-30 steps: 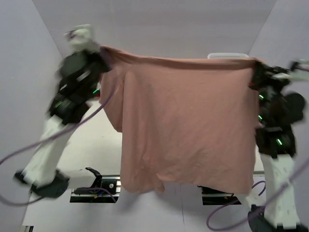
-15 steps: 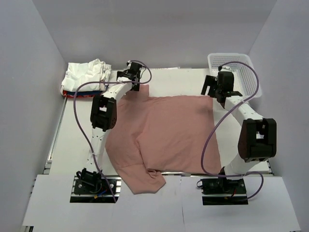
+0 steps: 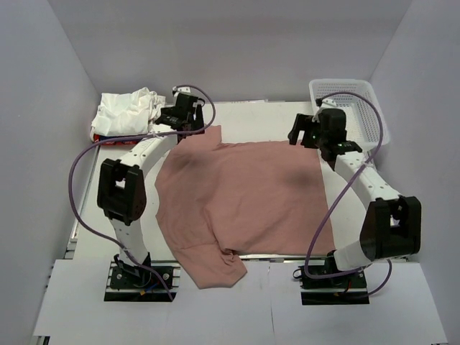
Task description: Fold and stack the t-shirts
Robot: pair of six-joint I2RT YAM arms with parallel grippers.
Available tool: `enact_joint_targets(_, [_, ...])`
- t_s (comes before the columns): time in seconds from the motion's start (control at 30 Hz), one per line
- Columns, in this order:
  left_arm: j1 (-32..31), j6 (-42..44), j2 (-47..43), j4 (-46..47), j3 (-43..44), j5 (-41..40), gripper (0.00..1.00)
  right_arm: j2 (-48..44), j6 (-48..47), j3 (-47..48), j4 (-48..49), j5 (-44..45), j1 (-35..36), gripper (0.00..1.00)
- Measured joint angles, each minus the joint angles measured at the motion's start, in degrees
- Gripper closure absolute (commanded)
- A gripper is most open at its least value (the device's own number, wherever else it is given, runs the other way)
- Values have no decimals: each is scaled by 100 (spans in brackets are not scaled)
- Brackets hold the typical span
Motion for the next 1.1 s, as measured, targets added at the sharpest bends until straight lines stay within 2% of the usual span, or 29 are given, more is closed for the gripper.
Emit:
enact_joint_targets(0.23, [28,-227,994,-173,-155,603,0,1019,-37,74,-531,529,278,10])
enact_joint_targets(0.57, [321,-389,1777,-55,227,857,0,2800,61,1176,-1320,815,289,10])
enact_joint_targets(0.73, [533,-190,2413,155,1115,920,0,3689,68,2396,-1585,820,293,10])
enact_joint_targets(0.93, [754,446,3602,396,2900,1143,0,5014,-87,4505,-2081,973,278,10])
enact_joint_targets(1.1, [911,1121,3932,859,3281,1449,0,6286,-297,6629,-2361,863,199,10])
